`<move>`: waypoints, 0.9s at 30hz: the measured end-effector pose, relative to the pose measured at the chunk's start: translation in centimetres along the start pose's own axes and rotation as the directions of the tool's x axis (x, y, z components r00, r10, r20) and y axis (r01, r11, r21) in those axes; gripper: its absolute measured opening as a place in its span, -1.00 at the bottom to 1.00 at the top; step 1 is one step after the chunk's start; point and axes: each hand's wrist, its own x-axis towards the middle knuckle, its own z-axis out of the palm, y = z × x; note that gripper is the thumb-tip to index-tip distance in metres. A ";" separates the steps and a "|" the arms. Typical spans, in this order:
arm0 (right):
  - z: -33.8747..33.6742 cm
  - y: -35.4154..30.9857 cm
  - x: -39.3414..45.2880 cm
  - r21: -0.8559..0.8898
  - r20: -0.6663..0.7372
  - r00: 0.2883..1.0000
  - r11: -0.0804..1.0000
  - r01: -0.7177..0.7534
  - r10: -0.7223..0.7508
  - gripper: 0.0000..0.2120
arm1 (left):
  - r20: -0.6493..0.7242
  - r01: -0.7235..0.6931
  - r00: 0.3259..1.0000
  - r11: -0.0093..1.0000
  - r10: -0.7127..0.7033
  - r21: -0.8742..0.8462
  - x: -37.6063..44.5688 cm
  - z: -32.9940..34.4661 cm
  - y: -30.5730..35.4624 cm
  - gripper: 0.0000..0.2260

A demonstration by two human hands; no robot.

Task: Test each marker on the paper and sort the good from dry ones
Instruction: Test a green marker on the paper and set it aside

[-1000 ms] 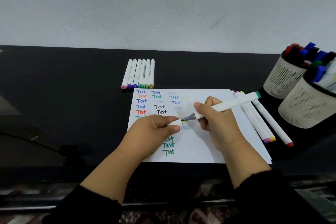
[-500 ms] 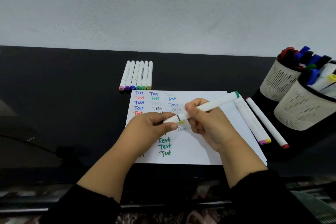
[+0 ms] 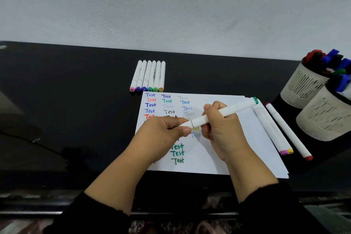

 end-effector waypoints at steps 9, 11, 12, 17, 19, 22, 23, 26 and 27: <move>-0.4 -0.2 -0.2 -0.023 -0.158 0.985 0.998 0.065 -0.068 -0.86 | -0.122 0.025 0.992 1.000 -0.023 0.016 0.2 0.3 0.1 -0.81; -1.3 -0.2 -0.3 -0.251 -0.152 0.960 0.949 0.192 -0.234 -0.76 | -0.148 0.054 0.988 0.998 -0.049 0.032 0.3 0.1 -0.1 -0.89; -1.8 -0.1 -0.3 -0.414 -0.087 0.934 0.866 0.281 -0.345 -0.70 | -0.145 0.061 0.988 0.997 -0.053 0.053 0.3 0.0 -0.2 -0.85; -2.1 0.4 0.0 -0.827 0.288 0.742 0.234 0.512 -0.606 -0.65 | -0.117 0.018 0.993 0.994 -0.006 0.103 -0.5 -0.6 0.5 -0.92; -2.1 0.1 0.2 -0.829 0.326 0.663 0.133 0.543 -0.674 -0.75 | -0.100 -0.017 0.995 0.997 0.025 0.077 -1.0 -0.9 0.9 -0.89; -2.2 -0.9 0.0 -0.840 0.284 0.602 0.110 0.532 -0.746 -0.85 | -0.068 -0.060 0.996 0.998 0.057 -0.037 -1.8 -1.1 1.9 -0.84; -2.5 -1.2 -0.1 -0.853 0.250 0.603 0.122 0.507 -0.758 -0.86 | -0.061 -0.063 0.996 0.996 0.059 -0.062 -1.8 -1.1 2.1 -0.78; -4.1 -2.5 -0.7 -0.879 0.096 0.694 0.267 0.396 -0.713 -0.84 | -0.007 -0.079 0.997 0.997 0.079 -0.004 -1.3 -0.4 2.9 -0.69; -5.0 -3.0 -1.1 -0.870 0.034 0.723 0.335 0.361 -0.690 -0.83 | 0.024 -0.087 0.996 0.996 0.086 0.035 -0.9 0.3 3.3 -0.65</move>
